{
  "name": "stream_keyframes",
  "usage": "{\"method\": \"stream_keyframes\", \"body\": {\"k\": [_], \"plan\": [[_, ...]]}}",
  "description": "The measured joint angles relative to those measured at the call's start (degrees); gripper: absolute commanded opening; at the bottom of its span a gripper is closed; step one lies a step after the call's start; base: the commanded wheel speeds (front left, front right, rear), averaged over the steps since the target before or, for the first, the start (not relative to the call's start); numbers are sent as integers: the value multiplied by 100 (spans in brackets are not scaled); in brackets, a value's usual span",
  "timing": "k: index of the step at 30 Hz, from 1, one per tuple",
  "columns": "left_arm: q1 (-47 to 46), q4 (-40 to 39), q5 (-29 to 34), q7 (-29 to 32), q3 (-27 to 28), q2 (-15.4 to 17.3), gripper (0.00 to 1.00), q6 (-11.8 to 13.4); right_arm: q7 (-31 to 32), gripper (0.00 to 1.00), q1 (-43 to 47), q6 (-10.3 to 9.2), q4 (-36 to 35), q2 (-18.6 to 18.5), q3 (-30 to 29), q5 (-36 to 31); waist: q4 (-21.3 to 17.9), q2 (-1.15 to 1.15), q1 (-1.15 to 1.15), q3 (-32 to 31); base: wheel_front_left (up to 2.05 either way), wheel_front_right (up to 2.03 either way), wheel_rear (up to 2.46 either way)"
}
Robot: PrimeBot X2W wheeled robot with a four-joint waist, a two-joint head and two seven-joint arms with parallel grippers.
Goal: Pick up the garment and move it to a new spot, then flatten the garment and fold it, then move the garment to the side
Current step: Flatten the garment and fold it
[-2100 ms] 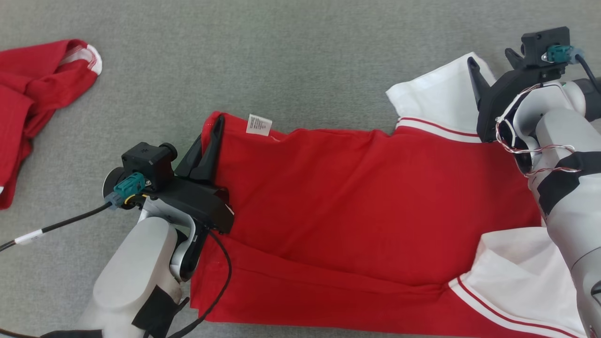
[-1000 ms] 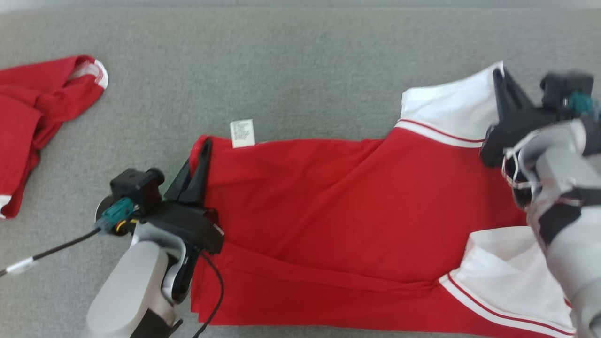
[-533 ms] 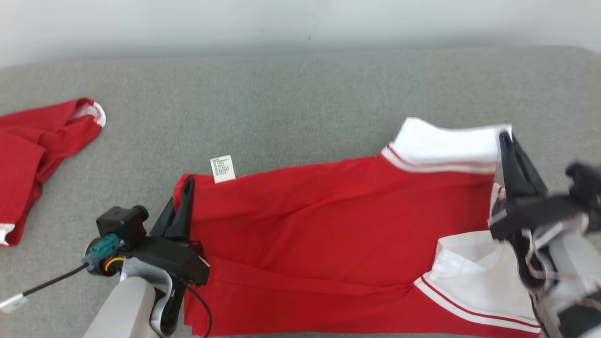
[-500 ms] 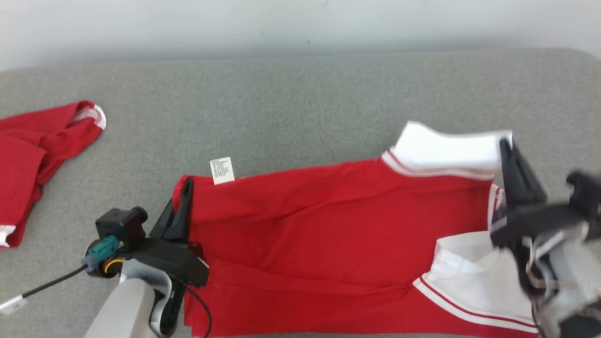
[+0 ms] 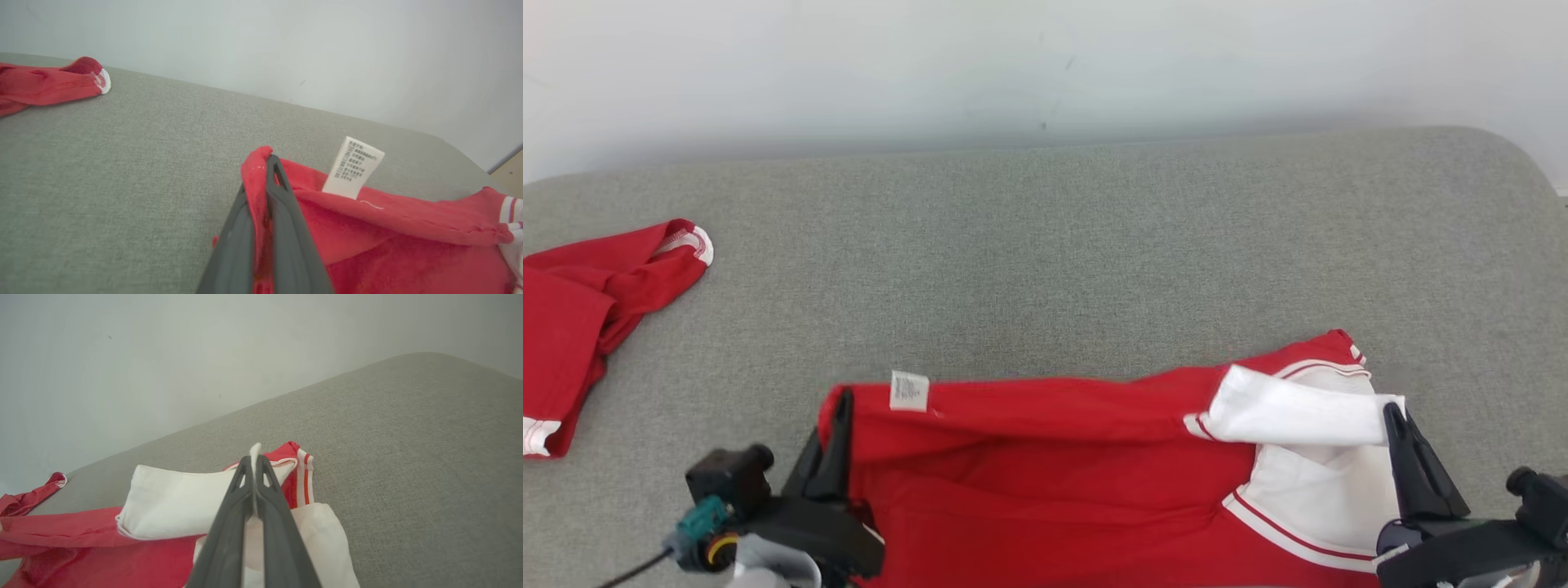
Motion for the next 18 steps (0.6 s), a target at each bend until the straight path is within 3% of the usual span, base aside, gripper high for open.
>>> {"method": "stream_keyframes", "body": {"k": [18], "plan": [[620,277,152,0,209,-307,0,0,0,0,389,0,592,133,-143,-399,62,0,2,-176,0,0,0]]}}
